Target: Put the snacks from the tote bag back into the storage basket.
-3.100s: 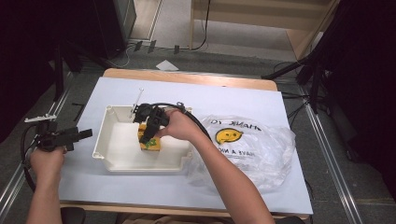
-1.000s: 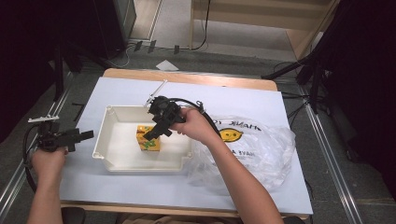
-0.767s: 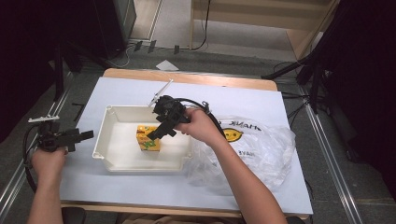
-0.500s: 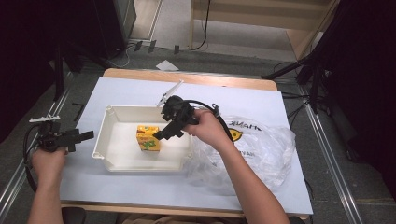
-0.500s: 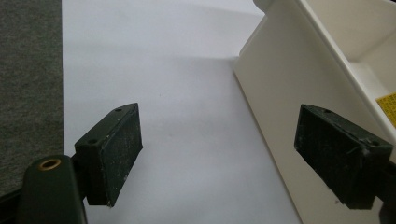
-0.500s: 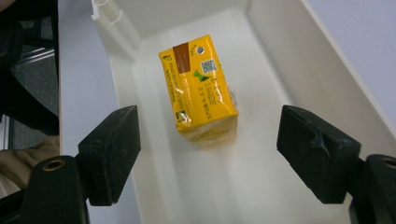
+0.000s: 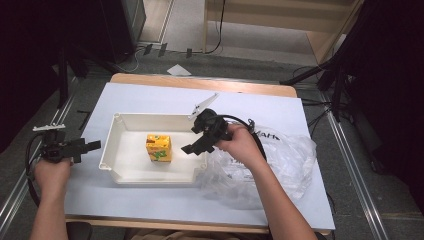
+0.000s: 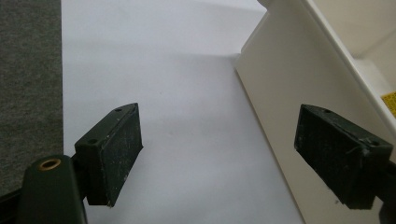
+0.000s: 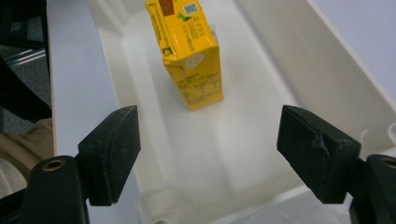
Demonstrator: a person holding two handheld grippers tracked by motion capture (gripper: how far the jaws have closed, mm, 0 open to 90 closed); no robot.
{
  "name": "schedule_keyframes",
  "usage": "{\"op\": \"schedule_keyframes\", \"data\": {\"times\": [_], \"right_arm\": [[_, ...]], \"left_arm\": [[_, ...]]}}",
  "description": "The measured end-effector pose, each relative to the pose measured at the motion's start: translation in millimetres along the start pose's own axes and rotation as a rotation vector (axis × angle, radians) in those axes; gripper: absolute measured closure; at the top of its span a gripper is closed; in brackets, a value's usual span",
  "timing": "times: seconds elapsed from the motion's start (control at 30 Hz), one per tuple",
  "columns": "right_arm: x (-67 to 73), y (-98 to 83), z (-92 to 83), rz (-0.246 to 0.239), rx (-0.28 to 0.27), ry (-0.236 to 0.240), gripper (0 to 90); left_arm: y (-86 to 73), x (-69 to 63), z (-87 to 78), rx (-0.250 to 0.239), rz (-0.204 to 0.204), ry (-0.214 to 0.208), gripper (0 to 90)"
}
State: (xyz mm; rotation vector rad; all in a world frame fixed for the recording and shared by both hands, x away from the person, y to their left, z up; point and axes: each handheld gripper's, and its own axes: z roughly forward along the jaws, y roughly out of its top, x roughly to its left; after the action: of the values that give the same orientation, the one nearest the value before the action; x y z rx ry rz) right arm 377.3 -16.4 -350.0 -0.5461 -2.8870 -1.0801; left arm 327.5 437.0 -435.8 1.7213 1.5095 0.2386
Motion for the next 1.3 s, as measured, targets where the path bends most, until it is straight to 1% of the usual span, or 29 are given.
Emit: {"op": "schedule_keyframes", "data": {"times": [0.07,0.1,0.23,0.3,0.37,0.47,0.5,0.57,0.67,0.8,0.83,0.87,1.03,1.07,1.1,1.13,1.3], "right_arm": [[-0.3,-4.5,-1.0,0.012,0.001,-0.005,22.3],[-0.3,-4.5,-1.0,0.012,0.001,-0.005,22.3],[-0.5,-15.8,-3.2,0.016,-0.007,-0.012,22.3],[0.3,-18.0,-3.4,0.019,-0.006,-0.018,22.3],[-0.2,-22.1,-3.9,0.014,0.018,-0.031,22.3],[-1.5,-25.1,-5.7,0.022,0.011,-0.03,22.3],[-4.3,-29.1,-6.0,0.032,-0.002,-0.017,22.3],[-8.4,-33.4,-5.0,0.05,-0.013,-0.009,22.3],[-14.9,-40.4,-4.7,0.063,-0.021,-0.001,22.3],[-22.0,-47.0,-6.8,0.075,-0.019,-0.01,22.2],[-26.5,-50.9,-10.0,0.091,-0.034,-0.014,22.2],[-27.0,-52.1,-11.7,0.103,-0.036,-0.013,22.2],[-33.3,-58.8,-18.9,0.111,-0.047,-0.024,22.2],[-37.7,-63.7,-23.0,0.128,-0.052,-0.028,22.2],[-37.7,-63.7,-23.0,0.128,-0.052,-0.028,22.2],[-43.1,-70.1,-26.9,0.14,-0.051,-0.031,22.2],[-50.0,-79.7,-32.6,0.149,-0.068,-0.04,22.2]], "left_arm": [[0.0,-0.1,0.2,0.001,0.001,0.001,16.0],[0.0,-0.2,0.3,0.001,0.001,0.002,16.0],[-0.5,0.0,-0.1,0.005,0.001,0.006,16.0],[-0.5,0.4,-0.2,0.004,0.001,0.007,16.0],[-0.1,1.1,-0.6,0.0,-0.004,0.003,16.0],[-0.1,1.3,-0.8,0.0,-0.002,0.002,16.0],[0.0,1.3,-0.9,-0.001,-0.002,0.004,16.0],[0.1,1.7,-1.5,-0.001,-0.001,0.008,16.0],[0.2,2.8,-1.8,0.001,0.0,0.011,16.0],[0.2,2.6,-2.2,-0.001,0.001,0.01,16.0],[0.2,2.5,-2.1,-0.001,0.002,0.009,16.0],[0.2,2.4,-1.9,0.0,0.002,0.009,16.0],[0.4,1.7,-1.5,0.001,0.003,0.007,16.0],[0.5,1.5,-1.7,0.002,0.005,0.008,16.0],[0.5,1.5,-1.7,0.002,0.005,0.008,16.0],[0.6,1.6,-1.8,0.0,0.004,0.008,16.0],[0.6,1.6,-1.5,0.002,0.003,0.006,16.0]]}}
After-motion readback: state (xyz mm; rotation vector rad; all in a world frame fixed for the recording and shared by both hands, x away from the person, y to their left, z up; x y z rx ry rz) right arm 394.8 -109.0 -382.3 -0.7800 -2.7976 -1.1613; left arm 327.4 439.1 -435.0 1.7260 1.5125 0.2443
